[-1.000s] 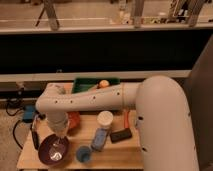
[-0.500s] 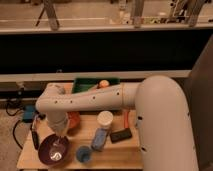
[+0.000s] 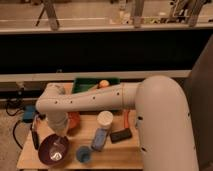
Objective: Place fork in purple bowl
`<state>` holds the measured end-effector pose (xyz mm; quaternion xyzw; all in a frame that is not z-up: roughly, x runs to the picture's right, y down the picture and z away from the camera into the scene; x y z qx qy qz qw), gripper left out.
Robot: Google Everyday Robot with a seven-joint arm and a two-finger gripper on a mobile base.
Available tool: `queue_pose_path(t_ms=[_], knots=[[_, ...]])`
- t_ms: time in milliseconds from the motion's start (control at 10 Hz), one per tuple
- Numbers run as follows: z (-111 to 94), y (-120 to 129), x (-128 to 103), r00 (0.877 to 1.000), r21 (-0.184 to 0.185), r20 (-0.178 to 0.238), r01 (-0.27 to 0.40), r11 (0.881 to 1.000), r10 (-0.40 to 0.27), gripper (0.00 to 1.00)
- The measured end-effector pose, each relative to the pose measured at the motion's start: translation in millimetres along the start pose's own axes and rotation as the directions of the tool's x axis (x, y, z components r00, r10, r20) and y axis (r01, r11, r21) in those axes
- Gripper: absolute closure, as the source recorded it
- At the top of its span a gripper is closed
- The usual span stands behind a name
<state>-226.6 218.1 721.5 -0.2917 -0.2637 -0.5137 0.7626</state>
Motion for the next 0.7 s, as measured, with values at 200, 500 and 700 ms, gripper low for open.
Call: queue_pose_path(t_ms=[200, 500, 700], knots=[[0.5, 0.7, 1.0, 1.0, 0.001, -0.004, 0.002, 1.0, -0.002, 0.66], [1.3, 0.5, 1.1, 1.0, 0.005, -0.008, 0.011, 1.0, -0.011, 0.66], [0.5, -0.2, 3.2, 1.0, 0.007, -0.014, 0.015, 1.0, -0.014, 0.66]])
